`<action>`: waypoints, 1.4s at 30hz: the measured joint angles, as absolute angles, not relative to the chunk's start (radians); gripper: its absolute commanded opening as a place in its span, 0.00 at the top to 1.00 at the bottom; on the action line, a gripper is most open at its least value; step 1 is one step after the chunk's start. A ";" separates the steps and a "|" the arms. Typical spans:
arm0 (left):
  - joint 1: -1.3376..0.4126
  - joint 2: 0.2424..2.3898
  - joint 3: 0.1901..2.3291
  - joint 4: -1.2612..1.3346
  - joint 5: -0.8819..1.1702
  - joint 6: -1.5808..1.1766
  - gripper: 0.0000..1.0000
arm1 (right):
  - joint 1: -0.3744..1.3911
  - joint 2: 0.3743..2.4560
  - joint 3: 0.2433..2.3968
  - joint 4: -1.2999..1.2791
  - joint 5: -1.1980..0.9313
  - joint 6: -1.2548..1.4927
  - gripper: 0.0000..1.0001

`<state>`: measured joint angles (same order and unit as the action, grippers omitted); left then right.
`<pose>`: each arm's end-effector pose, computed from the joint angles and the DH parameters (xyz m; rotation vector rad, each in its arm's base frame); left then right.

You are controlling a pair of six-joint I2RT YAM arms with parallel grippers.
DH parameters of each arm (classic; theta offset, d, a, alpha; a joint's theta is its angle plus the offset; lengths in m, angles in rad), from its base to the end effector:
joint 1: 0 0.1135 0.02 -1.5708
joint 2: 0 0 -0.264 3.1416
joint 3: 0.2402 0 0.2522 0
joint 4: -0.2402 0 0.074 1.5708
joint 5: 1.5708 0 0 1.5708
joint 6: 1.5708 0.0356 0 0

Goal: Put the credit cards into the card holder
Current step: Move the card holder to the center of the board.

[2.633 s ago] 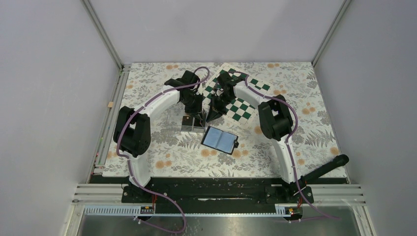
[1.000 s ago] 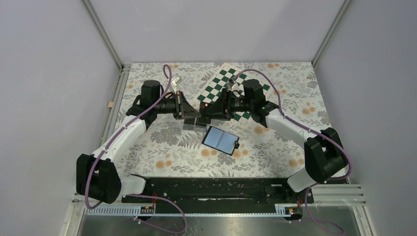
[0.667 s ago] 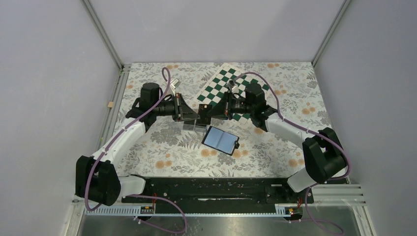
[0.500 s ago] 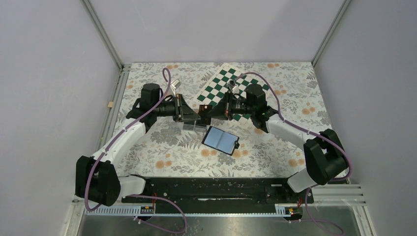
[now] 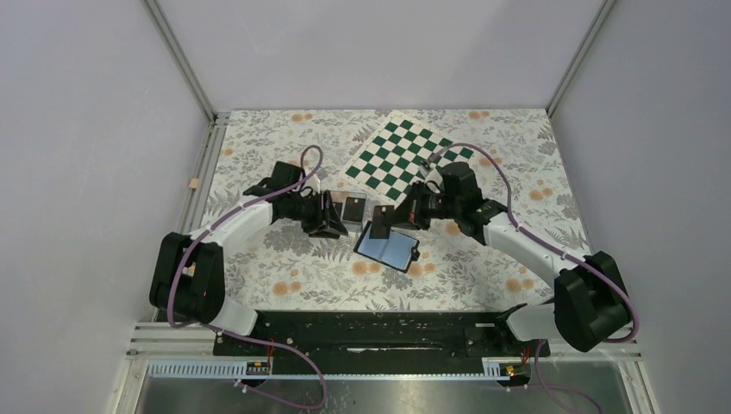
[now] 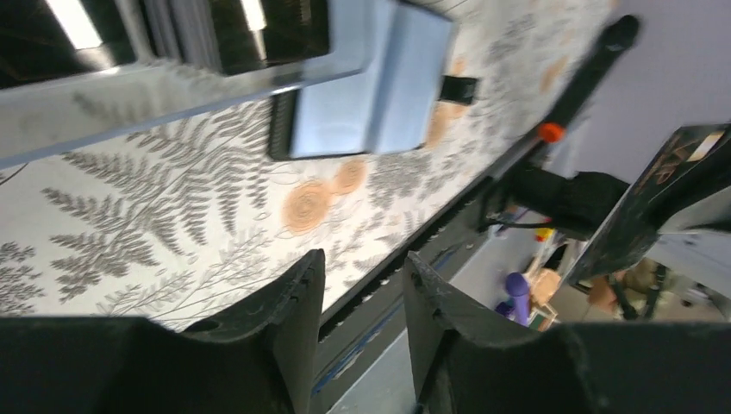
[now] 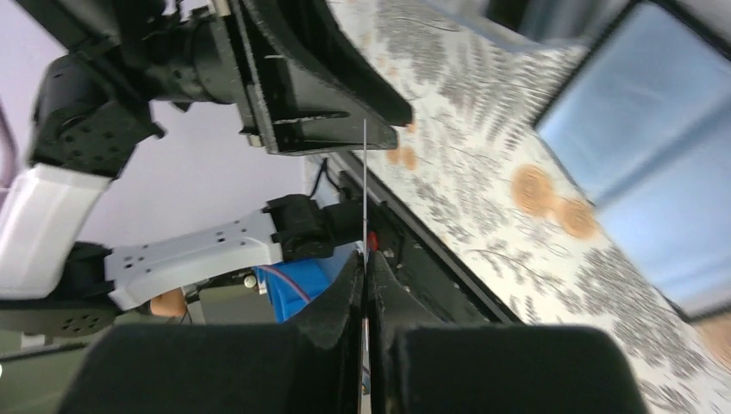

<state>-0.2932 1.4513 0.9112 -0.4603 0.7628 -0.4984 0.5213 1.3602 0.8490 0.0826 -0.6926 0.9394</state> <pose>0.2641 -0.1054 0.2172 0.0382 2.6457 -1.2695 0.2489 0.1691 0.2620 -0.0429 2.2848 1.5526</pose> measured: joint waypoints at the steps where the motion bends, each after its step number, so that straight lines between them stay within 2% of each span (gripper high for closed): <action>1: -0.300 1.468 0.913 -0.480 0.741 -0.483 0.60 | 0.511 1.352 0.830 0.071 -0.688 0.937 1.00; 12: -0.488 1.686 1.013 -0.552 0.513 -0.348 0.55 | 0.398 1.328 0.714 -0.102 -0.644 0.850 1.00; 22: -0.545 1.793 1.101 -0.524 0.369 -0.323 0.51 | 0.391 1.327 0.714 -0.150 -0.645 0.799 1.00; 35: -0.578 1.837 1.120 -0.485 0.424 -0.345 0.62 | 0.383 1.371 0.728 -0.203 -0.636 0.735 1.00; 42: -0.602 1.834 1.084 -0.416 0.544 -0.356 0.62 | 0.382 1.414 0.778 -0.229 -0.624 0.685 1.00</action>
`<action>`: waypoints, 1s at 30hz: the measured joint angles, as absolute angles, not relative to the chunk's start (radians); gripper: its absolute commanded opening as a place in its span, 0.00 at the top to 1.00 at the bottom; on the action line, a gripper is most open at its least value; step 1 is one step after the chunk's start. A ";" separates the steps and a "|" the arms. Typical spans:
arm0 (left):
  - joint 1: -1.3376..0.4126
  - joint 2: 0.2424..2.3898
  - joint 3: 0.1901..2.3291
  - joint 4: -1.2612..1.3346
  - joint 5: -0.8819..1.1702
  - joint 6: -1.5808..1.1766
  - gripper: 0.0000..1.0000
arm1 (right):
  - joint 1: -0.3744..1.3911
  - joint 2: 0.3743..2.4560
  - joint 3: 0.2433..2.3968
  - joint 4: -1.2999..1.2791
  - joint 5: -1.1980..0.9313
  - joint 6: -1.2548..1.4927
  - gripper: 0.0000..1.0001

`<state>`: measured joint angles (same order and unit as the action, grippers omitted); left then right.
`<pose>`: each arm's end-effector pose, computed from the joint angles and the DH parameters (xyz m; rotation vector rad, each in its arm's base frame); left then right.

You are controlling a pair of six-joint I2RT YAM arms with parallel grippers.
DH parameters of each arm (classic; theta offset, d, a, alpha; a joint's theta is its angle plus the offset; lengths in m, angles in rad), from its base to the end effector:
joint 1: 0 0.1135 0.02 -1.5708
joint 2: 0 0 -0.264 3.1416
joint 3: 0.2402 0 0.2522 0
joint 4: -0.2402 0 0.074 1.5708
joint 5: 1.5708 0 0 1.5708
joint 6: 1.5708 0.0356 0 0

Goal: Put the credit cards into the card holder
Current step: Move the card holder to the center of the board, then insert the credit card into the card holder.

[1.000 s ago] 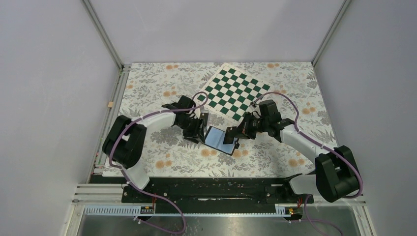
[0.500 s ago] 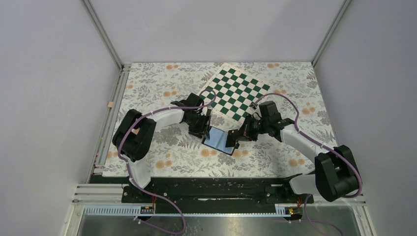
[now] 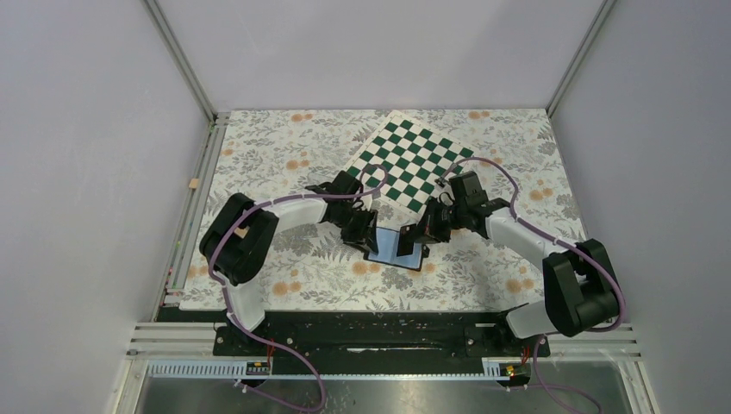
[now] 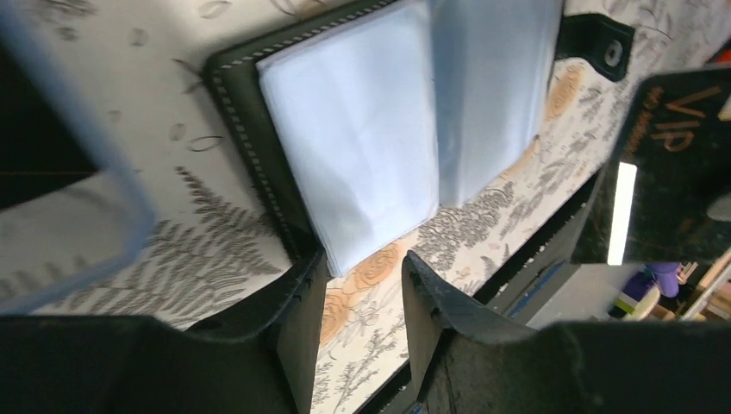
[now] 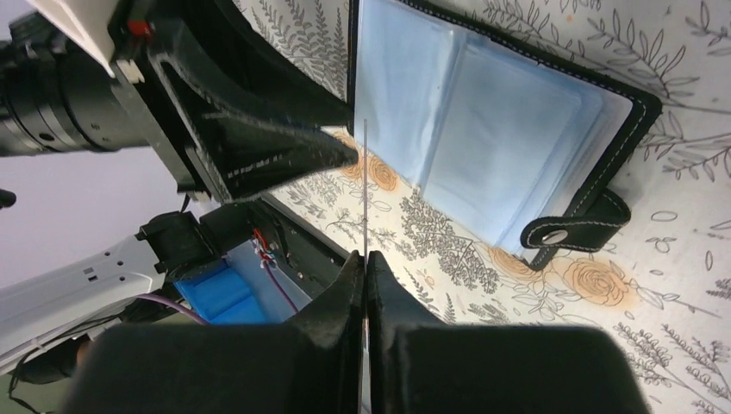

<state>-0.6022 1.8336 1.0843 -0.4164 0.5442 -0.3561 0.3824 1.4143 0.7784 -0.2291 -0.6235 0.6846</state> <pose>0.2780 -0.2134 0.1495 0.5159 2.8304 -0.9832 0.2505 0.1231 0.1987 0.0858 2.6017 1.2014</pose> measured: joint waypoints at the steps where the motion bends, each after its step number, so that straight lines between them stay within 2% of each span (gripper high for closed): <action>1: -0.606 1.834 1.083 -0.414 0.558 -0.357 0.62 | 0.382 1.423 0.787 -0.230 -0.620 0.678 1.00; 7: -0.620 1.835 1.069 -0.414 0.625 -0.360 0.58 | 0.379 1.465 0.805 -0.236 -0.609 0.648 1.00; 19: -0.615 1.833 1.062 -0.434 0.624 -0.363 0.59 | 0.373 1.544 0.848 -0.233 -0.595 0.601 1.00; 30: -0.520 1.819 1.035 -0.431 0.643 -0.398 0.79 | 0.373 1.660 0.887 -0.143 -0.606 0.600 1.00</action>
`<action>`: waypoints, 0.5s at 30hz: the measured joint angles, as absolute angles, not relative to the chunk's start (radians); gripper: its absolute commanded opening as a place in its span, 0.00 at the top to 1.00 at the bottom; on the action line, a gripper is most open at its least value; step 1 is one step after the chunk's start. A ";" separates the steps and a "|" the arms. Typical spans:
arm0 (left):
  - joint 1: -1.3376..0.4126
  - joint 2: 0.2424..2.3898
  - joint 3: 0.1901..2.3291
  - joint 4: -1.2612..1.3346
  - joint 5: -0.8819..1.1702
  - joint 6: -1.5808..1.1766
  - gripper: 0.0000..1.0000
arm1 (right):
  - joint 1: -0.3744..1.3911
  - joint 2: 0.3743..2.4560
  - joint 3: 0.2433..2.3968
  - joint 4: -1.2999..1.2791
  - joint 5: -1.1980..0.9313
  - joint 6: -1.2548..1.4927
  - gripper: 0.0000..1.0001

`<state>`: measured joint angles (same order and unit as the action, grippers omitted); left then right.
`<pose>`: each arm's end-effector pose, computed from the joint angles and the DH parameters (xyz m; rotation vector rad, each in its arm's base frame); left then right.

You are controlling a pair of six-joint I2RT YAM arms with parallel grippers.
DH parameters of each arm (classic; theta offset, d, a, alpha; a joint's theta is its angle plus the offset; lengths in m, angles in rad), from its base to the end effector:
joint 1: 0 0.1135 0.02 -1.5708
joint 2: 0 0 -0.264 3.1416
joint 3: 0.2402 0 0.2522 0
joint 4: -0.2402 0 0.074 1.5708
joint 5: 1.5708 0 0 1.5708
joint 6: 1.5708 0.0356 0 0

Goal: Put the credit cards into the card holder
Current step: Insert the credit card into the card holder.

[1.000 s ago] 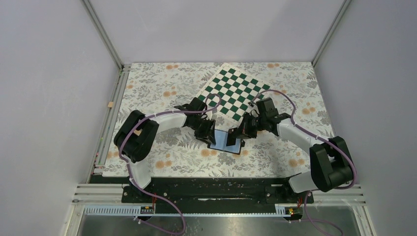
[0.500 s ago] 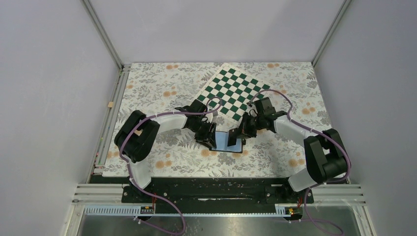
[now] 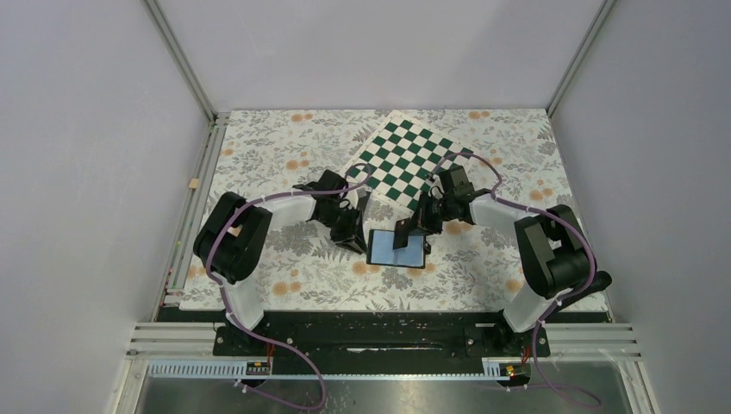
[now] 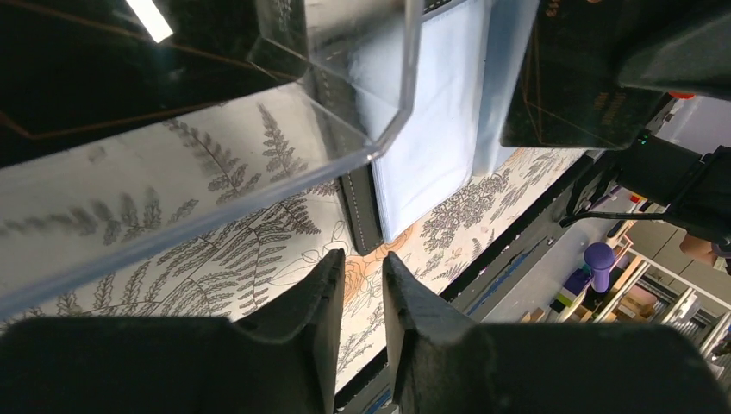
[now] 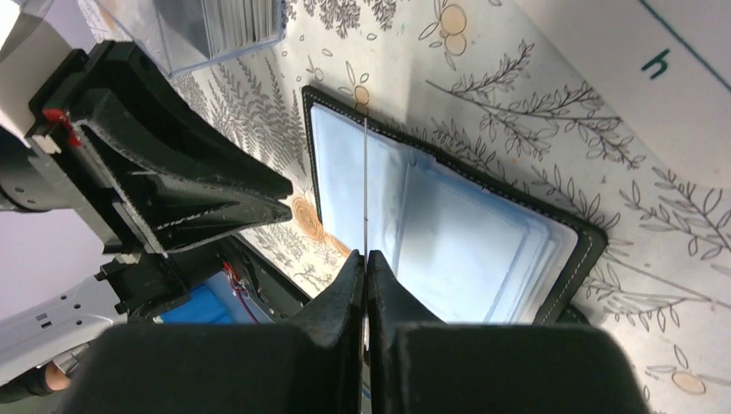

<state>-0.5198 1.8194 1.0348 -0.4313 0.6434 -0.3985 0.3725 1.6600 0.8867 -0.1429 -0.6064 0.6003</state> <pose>0.2813 -0.1856 0.1427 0.3501 2.8952 -1.1011 0.2940 0.1367 0.1664 0.0213 2.6269 1.1370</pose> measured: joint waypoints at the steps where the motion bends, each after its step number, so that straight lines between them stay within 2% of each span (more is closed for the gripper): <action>1: -0.517 1.819 1.034 -0.430 0.645 -0.400 0.81 | 0.373 1.672 0.887 -0.130 -0.607 0.604 1.00; 11: -0.519 1.861 1.027 -0.423 0.658 -0.402 1.00 | 0.373 1.723 0.885 -0.045 -0.583 0.626 1.00; 15: -0.519 1.875 1.025 -0.423 0.673 -0.406 1.00 | 0.372 1.724 0.878 -0.044 -0.563 0.621 1.00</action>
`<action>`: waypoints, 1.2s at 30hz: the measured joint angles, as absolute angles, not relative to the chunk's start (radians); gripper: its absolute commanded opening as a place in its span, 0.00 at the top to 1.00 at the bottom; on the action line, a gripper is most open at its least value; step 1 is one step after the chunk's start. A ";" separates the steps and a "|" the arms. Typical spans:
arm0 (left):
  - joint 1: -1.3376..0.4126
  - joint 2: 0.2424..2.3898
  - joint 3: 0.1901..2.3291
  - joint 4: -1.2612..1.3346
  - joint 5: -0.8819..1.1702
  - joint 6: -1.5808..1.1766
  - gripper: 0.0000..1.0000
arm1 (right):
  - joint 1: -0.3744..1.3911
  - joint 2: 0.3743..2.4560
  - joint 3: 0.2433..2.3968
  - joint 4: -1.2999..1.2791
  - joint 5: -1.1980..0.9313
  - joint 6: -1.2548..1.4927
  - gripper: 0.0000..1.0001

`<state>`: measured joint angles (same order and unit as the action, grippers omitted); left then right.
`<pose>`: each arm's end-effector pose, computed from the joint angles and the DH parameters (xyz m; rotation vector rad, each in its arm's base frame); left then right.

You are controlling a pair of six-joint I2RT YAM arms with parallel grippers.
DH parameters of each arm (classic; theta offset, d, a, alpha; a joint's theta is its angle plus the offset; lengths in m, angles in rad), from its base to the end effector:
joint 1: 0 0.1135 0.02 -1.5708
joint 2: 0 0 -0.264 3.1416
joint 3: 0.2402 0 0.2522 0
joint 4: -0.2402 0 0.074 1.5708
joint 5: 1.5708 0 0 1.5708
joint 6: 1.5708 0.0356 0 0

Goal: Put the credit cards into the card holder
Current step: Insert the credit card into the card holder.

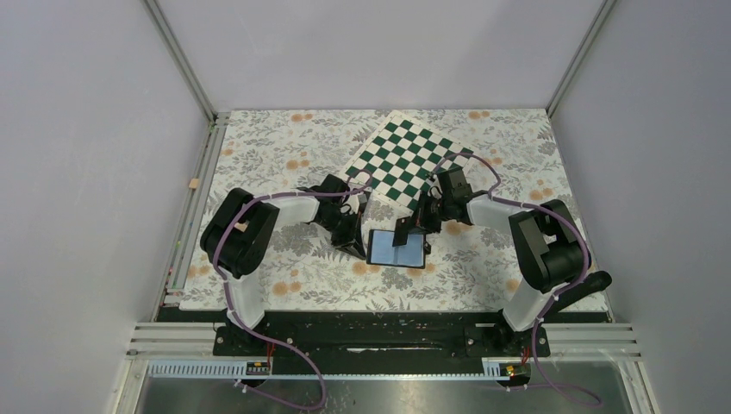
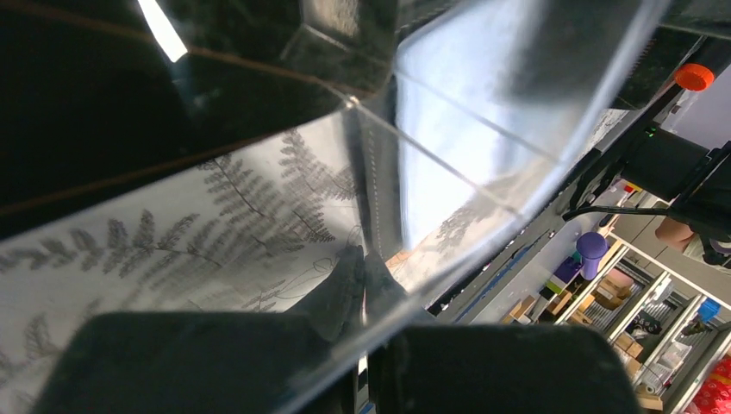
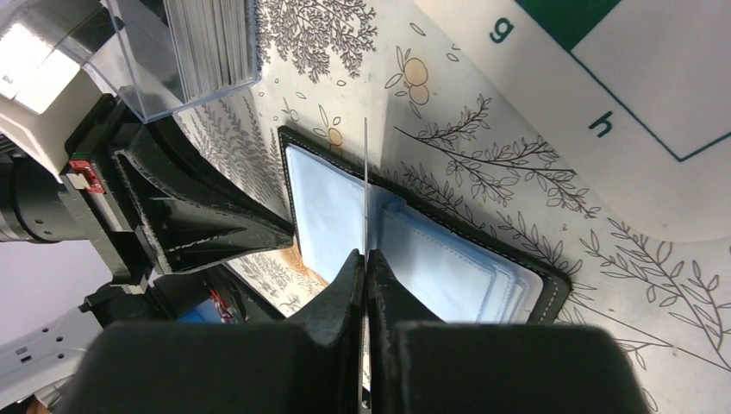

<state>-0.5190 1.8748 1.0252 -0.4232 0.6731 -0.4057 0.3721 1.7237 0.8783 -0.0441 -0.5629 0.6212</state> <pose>0.2805 -0.1858 0.1237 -0.3158 -2.8820 1.1005 0.3035 0.1388 0.1501 0.0584 2.6035 1.0960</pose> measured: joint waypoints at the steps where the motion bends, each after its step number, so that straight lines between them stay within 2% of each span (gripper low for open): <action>1: -0.519 1.875 1.025 -0.423 0.675 -0.408 1.00 | 0.372 1.723 0.877 -0.044 -0.559 0.619 1.00; 12: -0.519 1.881 1.025 -0.423 0.686 -0.416 1.00 | 0.372 1.723 0.865 -0.046 -0.547 0.610 1.00; 36: -0.519 1.891 1.027 -0.419 0.702 -0.419 1.00 | 0.380 1.768 0.817 0.036 -0.702 0.698 1.00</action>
<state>-0.5186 1.8912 1.0267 -0.4191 0.7017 -0.4194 0.3798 1.7683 0.8169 0.0357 -0.7025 0.6975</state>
